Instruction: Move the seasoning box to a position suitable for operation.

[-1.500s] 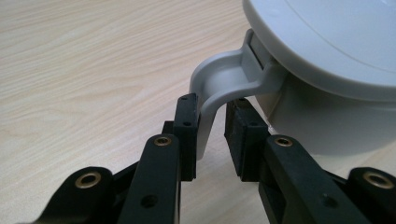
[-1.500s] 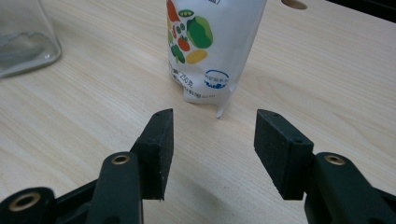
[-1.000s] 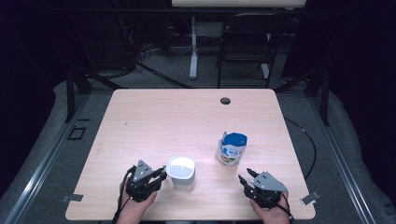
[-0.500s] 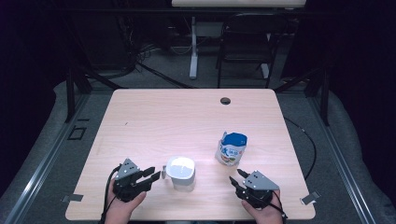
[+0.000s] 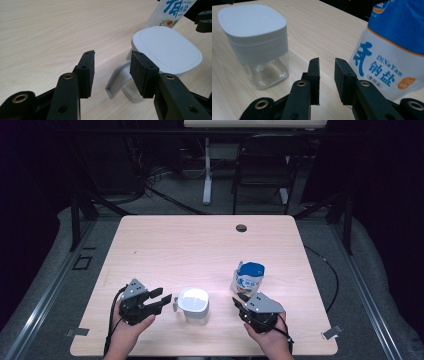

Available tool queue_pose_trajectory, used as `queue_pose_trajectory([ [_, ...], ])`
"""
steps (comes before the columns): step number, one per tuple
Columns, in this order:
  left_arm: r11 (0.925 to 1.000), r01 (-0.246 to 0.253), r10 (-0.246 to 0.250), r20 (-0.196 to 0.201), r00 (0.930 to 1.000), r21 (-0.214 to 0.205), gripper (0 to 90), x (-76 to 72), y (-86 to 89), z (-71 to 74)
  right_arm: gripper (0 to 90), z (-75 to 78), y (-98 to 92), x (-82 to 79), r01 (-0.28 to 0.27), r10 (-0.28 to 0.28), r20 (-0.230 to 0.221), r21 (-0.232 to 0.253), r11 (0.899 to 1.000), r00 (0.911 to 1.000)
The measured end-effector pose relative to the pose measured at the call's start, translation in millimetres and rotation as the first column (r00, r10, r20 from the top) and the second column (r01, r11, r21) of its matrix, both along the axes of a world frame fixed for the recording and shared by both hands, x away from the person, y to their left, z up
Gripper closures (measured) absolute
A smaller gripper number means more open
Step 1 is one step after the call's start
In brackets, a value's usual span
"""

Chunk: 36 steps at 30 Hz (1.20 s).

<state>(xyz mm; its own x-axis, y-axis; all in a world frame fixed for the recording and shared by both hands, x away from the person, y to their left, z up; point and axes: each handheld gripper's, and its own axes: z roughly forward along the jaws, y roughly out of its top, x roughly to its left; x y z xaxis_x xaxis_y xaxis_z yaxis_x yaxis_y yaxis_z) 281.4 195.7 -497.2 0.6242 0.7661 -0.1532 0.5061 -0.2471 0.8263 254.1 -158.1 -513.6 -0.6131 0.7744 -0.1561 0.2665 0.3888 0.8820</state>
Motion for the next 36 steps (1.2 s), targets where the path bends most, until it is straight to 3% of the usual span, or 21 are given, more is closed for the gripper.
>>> queue_pose_trajectory([
  [3,0.9999,0.006,-0.006,0.008,0.9999,0.013,55.7,2.9,-3.6,5.0,73.6,3.5,4.3,6.1,-0.023,0.024,-0.029,0.022,0.999,0.9993],
  [6,0.9997,0.014,-0.015,0.02,0.9997,0.022,56.5,4.4,-7.0,9.4,71.3,5.5,5.4,7.0,-0.031,0.032,-0.027,0.037,0.999,0.9991],
  [13,0.9988,0.048,-0.048,0.008,0.9988,0.012,71.0,9.9,-11.7,17.6,66.5,14.2,7.6,13.3,-0.057,0.06,-0.033,0.06,0.997,0.9977],
  [16,0.9969,0.077,-0.077,0.013,0.997,0.015,76.1,11.6,-19.8,22.6,66.2,14.9,11.3,16.3,-0.066,0.067,-0.035,0.046,0.997,0.9971],
  [23,0.992,0.115,-0.116,0.019,0.9931,0.052,88.6,10.8,-28.6,23.2,74.9,15.8,19.1,23.7,-0.062,0.063,-0.043,0.026,0.998,0.9971],
  [28,0.9882,0.14,-0.141,0.009,0.99,0.062,90.0,11.6,-32.0,21.6,80.1,20.5,21.0,29.4,-0.083,0.086,-0.05,0.072,0.994,0.995],
  [33,0.9863,0.147,-0.148,0.008,0.989,0.075,90.0,11.4,-34.3,21.8,87.8,27.3,24.9,29.7,-0.111,0.114,-0.06,0.055,0.992,0.9917],
  [36,0.9851,0.15,-0.152,0.009,0.9884,0.084,90.0,10.8,-35.2,21.2,90.0,28.5,27.0,25.2,-0.12,0.12,-0.057,0.004,0.993,0.9911],
])
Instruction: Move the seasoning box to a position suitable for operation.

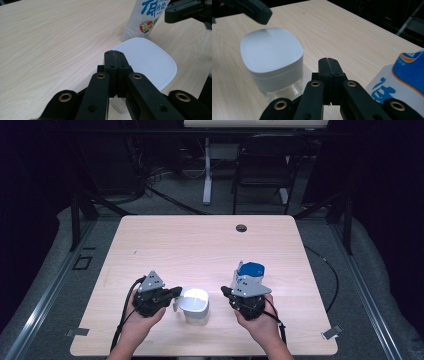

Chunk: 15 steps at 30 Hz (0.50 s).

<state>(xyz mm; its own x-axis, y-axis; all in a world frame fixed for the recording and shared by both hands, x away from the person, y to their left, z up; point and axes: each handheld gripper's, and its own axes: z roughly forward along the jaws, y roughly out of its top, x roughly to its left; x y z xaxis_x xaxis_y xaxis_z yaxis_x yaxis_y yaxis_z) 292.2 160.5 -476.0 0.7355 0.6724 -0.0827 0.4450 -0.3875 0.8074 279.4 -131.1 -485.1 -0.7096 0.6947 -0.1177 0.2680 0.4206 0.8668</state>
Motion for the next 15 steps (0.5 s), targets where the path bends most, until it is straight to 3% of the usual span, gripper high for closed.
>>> queue_pose_trajectory([
  [2,1.0,-0.001,0.001,-0.002,1.0,0.004,90.0,-0.1,0.0,-0.2,90.0,-1.2,1.0,-2.5,-0.012,0.012,-0.006,-0.017,1.0,0.9999],
  [15,0.999,0.009,-0.009,-0.008,0.9999,0.043,90.0,-0.6,-5.9,-4.1,88.8,-2.7,6.5,-8.7,-0.015,0.015,-0.041,-0.004,1.0,0.999],
])
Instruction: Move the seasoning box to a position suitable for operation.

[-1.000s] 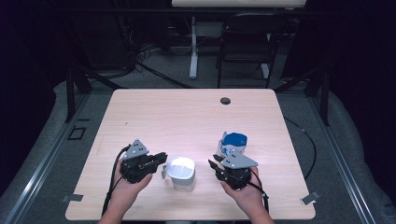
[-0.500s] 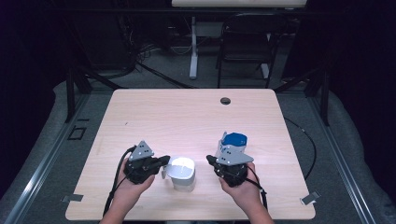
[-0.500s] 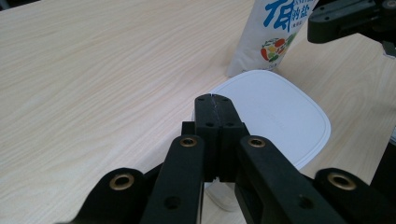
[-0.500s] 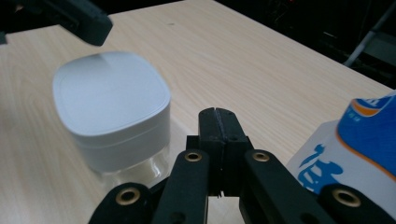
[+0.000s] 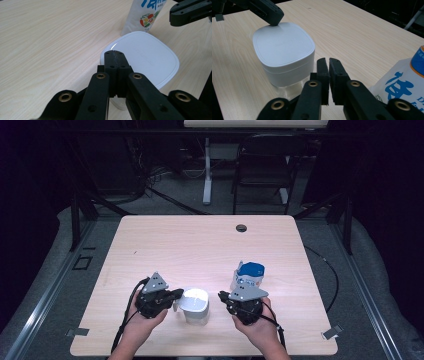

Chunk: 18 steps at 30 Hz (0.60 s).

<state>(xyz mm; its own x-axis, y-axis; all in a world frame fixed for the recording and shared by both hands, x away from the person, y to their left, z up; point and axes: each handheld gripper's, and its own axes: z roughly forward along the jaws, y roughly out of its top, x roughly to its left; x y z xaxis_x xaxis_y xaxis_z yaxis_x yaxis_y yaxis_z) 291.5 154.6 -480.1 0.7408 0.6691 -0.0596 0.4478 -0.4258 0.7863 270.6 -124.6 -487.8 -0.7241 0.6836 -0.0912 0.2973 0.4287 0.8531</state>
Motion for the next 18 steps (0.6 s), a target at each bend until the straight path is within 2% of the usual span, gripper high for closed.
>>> queue_pose_trajectory([
  [18,1.0,-0.001,0.001,0.001,1.0,-0.007,90.0,0.0,0.7,-0.7,90.0,-3.4,3.1,-2.1,-0.012,0.012,-0.012,0.017,1.0,0.9999],
])
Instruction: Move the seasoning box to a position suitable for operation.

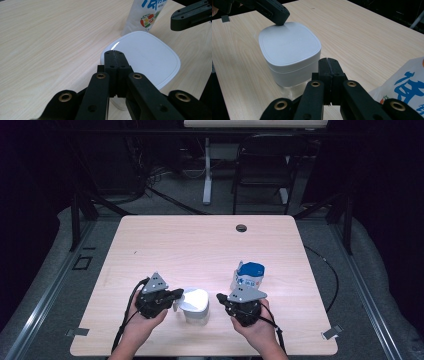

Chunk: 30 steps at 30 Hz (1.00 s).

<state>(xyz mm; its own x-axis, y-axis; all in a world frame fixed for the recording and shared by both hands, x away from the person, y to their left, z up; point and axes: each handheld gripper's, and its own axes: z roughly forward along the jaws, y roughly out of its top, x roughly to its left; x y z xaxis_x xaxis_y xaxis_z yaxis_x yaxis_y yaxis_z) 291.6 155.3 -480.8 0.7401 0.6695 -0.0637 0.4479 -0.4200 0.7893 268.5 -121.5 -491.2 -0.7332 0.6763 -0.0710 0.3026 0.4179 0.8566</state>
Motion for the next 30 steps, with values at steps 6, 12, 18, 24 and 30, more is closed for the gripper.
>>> queue_pose_trajectory([
  [6,1.0,-0.003,0.003,0.005,1.0,-0.001,90.0,-0.6,-0.2,-0.5,90.0,-2.9,1.5,0.5,-0.016,0.016,-0.009,-0.006,1.0,0.9998],
  [12,0.9999,-0.008,0.008,0.001,1.0,-0.014,90.0,-0.5,0.4,-1.2,90.0,-7.3,7.2,-1.3,-0.041,0.041,-0.018,-0.026,0.999,0.999],
  [18,0.9998,-0.009,0.009,0.003,1.0,-0.016,90.0,-0.6,0.6,-1.4,90.0,-13.4,12.3,-2.0,-0.063,0.061,-0.035,-0.038,0.997,0.9975],
  [24,0.9998,-0.007,0.007,-0.002,1.0,-0.018,90.0,-0.5,1.0,-1.4,90.0,-17.4,16.4,-2.5,-0.079,0.077,-0.044,-0.049,0.996,0.9961],
  [30,0.9998,-0.007,0.007,0.001,1.0,-0.019,90.0,-0.5,1.0,-1.7,90.0,-22.2,18.9,-2.1,-0.091,0.087,-0.062,-0.064,0.994,0.9942],
])
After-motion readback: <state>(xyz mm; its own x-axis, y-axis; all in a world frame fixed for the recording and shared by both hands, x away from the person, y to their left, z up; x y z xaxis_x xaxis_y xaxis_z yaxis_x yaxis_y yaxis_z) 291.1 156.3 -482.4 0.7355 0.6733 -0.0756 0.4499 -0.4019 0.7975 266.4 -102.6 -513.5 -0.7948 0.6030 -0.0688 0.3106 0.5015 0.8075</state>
